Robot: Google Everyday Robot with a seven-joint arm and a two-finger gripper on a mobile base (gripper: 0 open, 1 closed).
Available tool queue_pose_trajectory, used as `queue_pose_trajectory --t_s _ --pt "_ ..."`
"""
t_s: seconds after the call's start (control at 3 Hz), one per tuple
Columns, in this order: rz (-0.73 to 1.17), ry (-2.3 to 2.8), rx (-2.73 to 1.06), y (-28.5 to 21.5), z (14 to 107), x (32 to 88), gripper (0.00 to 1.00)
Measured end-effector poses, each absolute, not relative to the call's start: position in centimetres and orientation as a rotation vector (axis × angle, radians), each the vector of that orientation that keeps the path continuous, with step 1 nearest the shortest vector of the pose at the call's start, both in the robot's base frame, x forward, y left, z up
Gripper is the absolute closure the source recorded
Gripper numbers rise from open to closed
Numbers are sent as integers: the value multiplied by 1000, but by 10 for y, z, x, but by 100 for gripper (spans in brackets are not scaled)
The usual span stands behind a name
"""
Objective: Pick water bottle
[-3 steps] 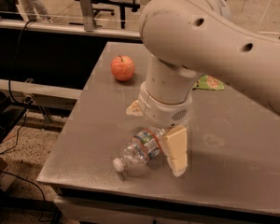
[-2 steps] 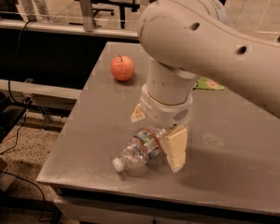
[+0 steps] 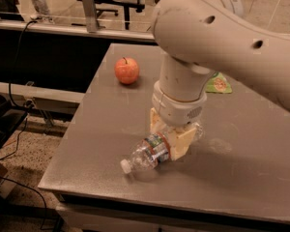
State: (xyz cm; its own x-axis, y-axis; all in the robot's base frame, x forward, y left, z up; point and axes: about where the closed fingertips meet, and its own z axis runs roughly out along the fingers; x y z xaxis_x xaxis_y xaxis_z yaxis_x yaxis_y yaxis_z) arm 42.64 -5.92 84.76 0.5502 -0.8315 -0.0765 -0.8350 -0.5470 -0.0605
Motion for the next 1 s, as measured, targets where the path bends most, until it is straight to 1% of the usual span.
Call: queue_pose_trajectory --t_s 0.33,0.67,1.0 --pt "91 1473 -2654 -67 864 434 93" --pt "141 1497 -2598 -79 892 443 100" --pt "176 1497 -2529 -87 925 449 100"
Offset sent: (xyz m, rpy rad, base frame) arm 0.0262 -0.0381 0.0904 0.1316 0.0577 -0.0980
